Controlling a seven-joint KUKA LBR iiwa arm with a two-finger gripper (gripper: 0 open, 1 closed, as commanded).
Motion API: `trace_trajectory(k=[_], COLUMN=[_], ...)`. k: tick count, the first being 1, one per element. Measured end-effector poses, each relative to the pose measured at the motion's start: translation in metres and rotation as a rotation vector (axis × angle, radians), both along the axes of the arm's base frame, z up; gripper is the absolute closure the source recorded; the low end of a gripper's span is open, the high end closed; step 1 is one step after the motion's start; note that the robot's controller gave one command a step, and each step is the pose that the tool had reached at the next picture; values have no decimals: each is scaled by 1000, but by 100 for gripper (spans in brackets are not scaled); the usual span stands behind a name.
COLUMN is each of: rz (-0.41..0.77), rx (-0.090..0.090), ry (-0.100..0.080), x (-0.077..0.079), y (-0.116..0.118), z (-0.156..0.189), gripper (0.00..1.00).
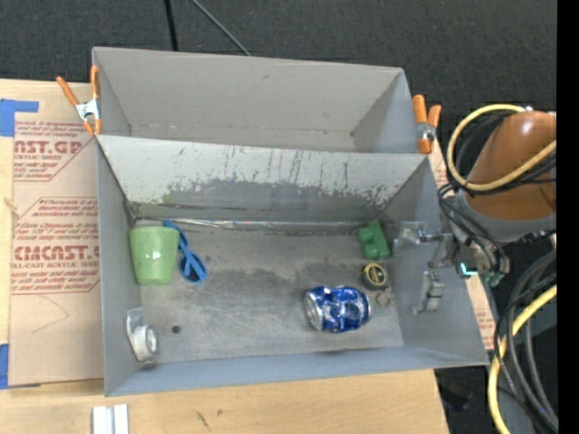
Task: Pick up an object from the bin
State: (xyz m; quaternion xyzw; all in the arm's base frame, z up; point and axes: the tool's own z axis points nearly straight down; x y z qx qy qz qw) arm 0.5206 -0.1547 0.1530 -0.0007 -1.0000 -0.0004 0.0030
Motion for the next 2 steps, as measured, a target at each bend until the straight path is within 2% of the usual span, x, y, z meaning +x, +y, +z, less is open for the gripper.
trace_trajectory(k=[1,2], rz=[48,-8], rx=[4,3], ry=[0,-6], x=[-8,-30], y=[72,132], z=[-88,-52], gripper=[0,0])
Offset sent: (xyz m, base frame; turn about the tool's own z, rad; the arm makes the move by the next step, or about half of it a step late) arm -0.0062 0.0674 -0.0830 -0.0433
